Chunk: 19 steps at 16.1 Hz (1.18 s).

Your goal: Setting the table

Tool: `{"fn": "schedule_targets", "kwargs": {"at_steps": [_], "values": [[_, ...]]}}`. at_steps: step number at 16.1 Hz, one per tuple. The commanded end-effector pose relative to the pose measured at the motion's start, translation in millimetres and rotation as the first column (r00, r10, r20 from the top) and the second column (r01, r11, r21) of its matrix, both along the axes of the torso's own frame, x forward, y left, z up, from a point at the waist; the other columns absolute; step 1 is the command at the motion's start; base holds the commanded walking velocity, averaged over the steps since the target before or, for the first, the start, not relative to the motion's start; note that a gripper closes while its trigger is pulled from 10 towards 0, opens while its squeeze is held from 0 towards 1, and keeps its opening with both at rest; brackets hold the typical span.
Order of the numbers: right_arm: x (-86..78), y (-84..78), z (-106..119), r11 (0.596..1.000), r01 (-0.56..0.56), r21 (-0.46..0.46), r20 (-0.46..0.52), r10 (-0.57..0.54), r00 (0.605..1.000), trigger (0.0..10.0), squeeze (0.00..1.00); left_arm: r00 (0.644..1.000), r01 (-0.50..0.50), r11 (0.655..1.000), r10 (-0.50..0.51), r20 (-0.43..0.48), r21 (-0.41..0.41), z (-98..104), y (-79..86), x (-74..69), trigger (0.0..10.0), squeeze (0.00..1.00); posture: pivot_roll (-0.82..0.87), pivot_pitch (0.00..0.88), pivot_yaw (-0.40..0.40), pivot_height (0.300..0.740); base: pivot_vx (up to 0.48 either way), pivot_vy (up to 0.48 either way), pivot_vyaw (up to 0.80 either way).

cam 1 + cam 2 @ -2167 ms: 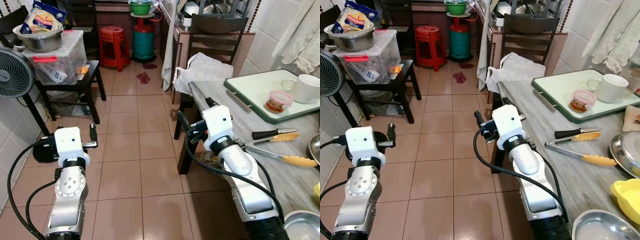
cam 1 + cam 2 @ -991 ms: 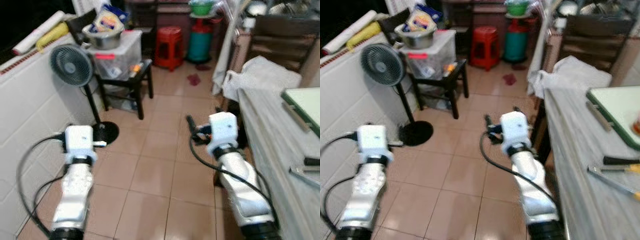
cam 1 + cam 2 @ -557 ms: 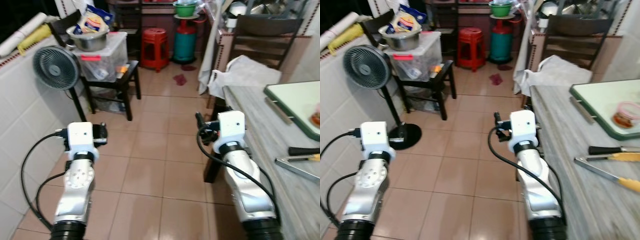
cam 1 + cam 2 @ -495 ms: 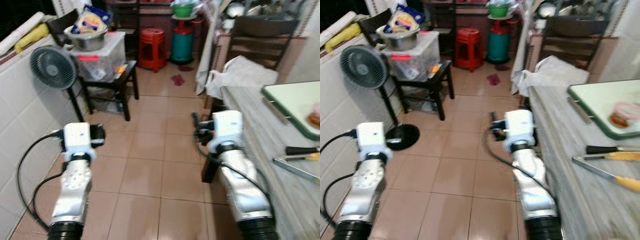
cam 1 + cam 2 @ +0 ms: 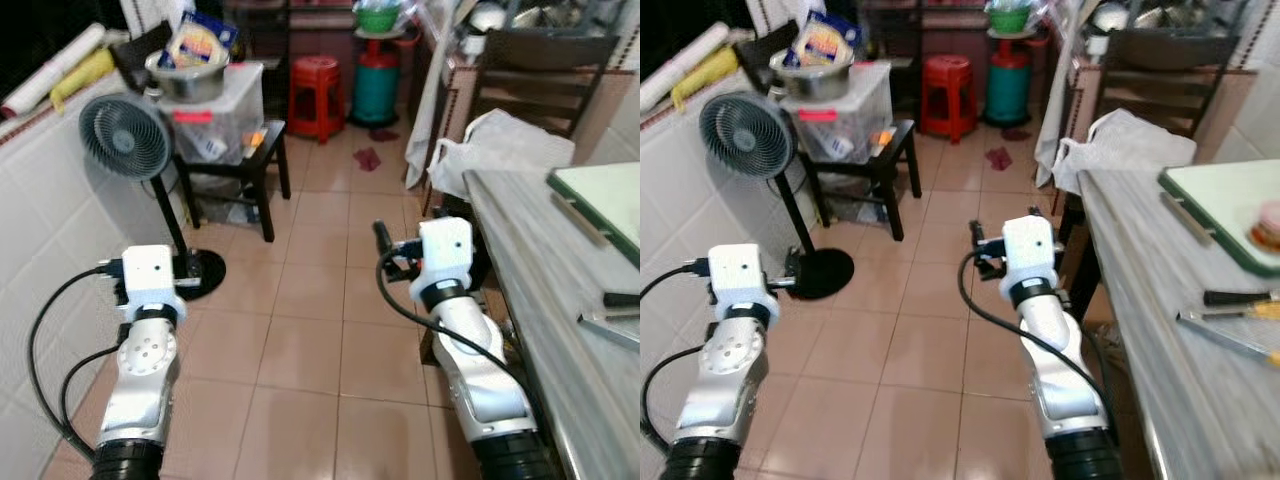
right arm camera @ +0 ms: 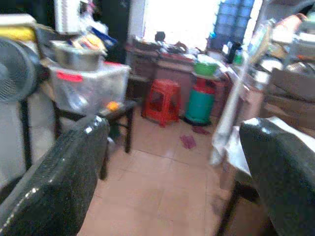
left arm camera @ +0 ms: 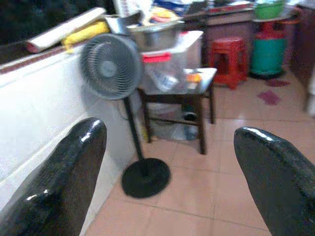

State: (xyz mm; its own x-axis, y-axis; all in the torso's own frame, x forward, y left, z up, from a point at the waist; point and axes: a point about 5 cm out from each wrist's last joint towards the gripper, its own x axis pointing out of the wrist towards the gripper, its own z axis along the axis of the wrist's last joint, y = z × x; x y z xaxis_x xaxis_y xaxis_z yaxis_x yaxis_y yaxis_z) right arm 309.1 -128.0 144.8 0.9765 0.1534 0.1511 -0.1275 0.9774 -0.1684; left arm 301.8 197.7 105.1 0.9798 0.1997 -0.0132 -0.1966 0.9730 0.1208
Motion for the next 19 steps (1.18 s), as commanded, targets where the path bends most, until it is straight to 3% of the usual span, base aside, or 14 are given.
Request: {"fn": "schedule_targets", "kwargs": {"at_steps": [1,19], "values": [[1.3,0.0,0.9,1.000,0.012,0.009,0.004,-0.012,1.000,10.0,0.00,1.000,-0.007,1.000,0.008,-0.011,0.013,0.4,3.6,0.4,10.0,0.00,0.05,0.000,0.029,0.740,0.000,0.390,0.00],[4.8,0.5,-4.9,1.000,0.023,0.006,0.001,-0.023,1.000,10.0,0.00,0.999,0.006,1.000,-0.005,-0.034,0.028,-3.9,1.6,0.1,10.0,0.00,0.06,0.000,0.042,0.740,0.000,0.471,0.00]]}}
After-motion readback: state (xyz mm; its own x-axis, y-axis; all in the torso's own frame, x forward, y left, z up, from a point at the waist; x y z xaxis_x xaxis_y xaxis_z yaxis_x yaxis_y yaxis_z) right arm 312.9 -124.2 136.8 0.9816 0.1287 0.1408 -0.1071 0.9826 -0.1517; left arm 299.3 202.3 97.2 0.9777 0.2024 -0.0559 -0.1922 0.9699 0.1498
